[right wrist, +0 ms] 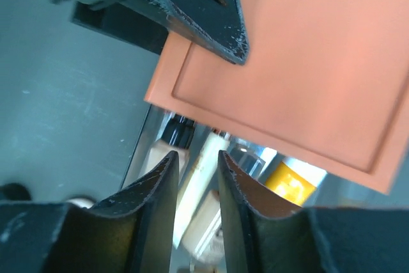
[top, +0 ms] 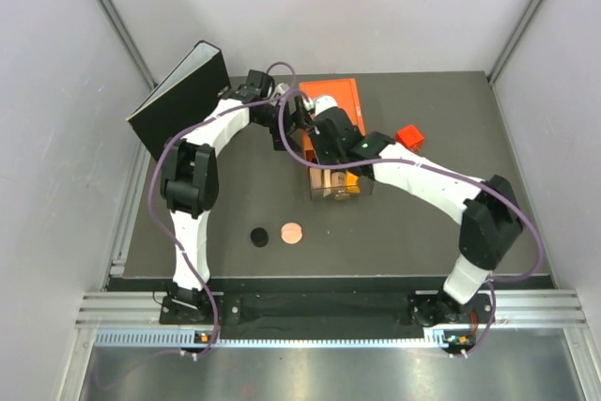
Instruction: Organize the makeup
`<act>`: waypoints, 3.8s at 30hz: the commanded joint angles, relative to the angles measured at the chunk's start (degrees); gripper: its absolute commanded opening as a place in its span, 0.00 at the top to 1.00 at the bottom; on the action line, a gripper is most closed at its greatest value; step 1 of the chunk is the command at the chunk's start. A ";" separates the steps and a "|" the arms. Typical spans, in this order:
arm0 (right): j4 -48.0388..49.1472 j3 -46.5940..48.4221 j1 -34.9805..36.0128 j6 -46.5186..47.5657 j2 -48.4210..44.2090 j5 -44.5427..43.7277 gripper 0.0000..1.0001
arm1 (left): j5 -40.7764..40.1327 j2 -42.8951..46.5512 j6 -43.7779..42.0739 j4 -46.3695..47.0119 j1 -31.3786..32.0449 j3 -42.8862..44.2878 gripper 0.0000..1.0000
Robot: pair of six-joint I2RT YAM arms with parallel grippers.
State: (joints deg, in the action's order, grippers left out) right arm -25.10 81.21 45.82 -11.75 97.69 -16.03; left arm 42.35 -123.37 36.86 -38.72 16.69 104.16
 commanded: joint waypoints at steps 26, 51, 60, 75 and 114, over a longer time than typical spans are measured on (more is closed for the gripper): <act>-0.03 -25.47 1.81 -5.83 -33.96 17.42 0.95 | -11.15 0.15 -2.85 -2.85 -2.19 2.19 0.39; 5.15 -25.84 6.21 -9.43 -20.88 -6.11 1.00 | -10.53 -1.35 -2.76 -3.29 -2.19 3.24 0.29; 10.07 -20.66 5.59 -6.36 -15.52 -14.11 1.00 | -10.27 -1.61 -3.46 -4.08 -2.19 3.33 0.28; 11.66 -6.95 -0.38 -1.08 -1.81 -15.70 1.00 | -9.83 -1.79 -5.57 -6.81 -2.27 3.86 0.28; 10.61 -9.68 -6.70 -6.62 -17.19 -3.84 0.86 | -10.53 0.06 -7.94 -5.49 -3.15 7.64 0.26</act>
State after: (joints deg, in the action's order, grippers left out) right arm -12.99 62.85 42.39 -16.84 79.46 -19.86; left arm 38.35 -124.55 32.23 -43.99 14.85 110.67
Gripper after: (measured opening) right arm 0.084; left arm 0.741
